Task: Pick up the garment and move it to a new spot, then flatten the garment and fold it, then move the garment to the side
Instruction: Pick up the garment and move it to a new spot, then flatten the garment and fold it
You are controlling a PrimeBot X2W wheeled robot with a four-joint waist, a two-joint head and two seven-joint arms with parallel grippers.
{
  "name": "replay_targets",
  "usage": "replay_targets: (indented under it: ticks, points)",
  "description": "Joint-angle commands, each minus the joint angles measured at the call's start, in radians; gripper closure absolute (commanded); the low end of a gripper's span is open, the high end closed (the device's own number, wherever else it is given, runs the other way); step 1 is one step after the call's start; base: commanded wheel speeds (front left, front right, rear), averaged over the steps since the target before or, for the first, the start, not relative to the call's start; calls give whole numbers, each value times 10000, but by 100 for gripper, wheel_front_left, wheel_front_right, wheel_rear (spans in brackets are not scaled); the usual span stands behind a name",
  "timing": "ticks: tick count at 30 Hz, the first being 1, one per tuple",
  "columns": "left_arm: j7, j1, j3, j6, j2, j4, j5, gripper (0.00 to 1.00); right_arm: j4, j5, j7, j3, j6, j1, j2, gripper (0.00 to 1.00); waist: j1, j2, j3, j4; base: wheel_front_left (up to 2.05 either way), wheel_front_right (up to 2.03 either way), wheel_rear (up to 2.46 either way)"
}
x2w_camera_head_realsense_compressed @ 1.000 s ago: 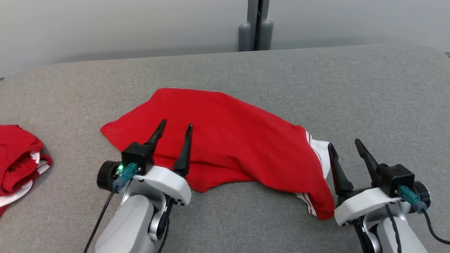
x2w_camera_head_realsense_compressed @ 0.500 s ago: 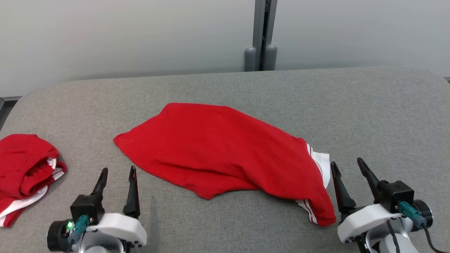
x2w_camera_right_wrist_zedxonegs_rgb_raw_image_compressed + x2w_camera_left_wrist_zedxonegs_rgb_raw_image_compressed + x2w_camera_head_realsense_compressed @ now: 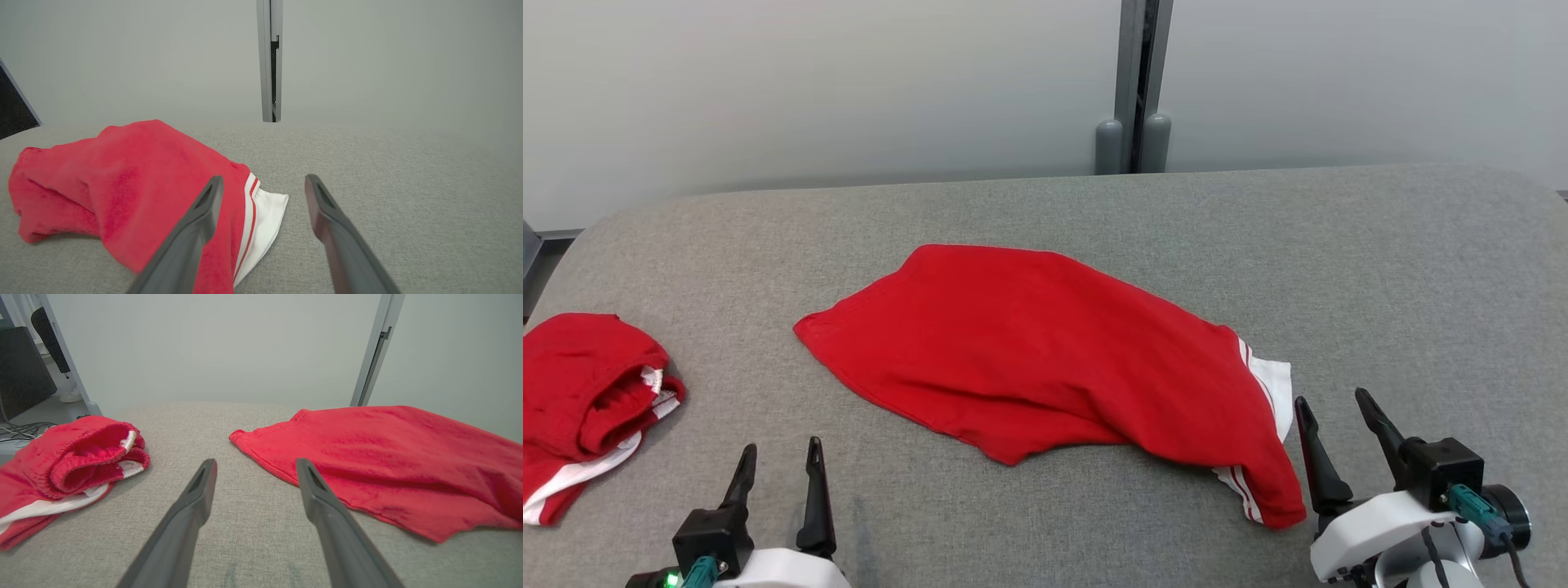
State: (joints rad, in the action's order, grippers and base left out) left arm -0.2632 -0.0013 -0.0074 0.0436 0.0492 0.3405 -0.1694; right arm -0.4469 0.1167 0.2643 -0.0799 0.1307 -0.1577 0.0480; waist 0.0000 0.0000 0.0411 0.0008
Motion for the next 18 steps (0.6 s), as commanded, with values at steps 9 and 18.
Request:
replay_targets:
  ticks: [9, 18]
  points:
    - [-24, -393, -512, -56, 35, 61, -266, 0, -936, 147, 2, 755, 1, -308, 55, 0, 0, 0, 358, 268, 0, 0, 0]
    - [-24, -675, -796, -61, 32, 80, -354, 0, -2350, -488, 2, 1444, 1, -1319, 55, 0, 0, 0, 887, 870, 0, 0, 0]
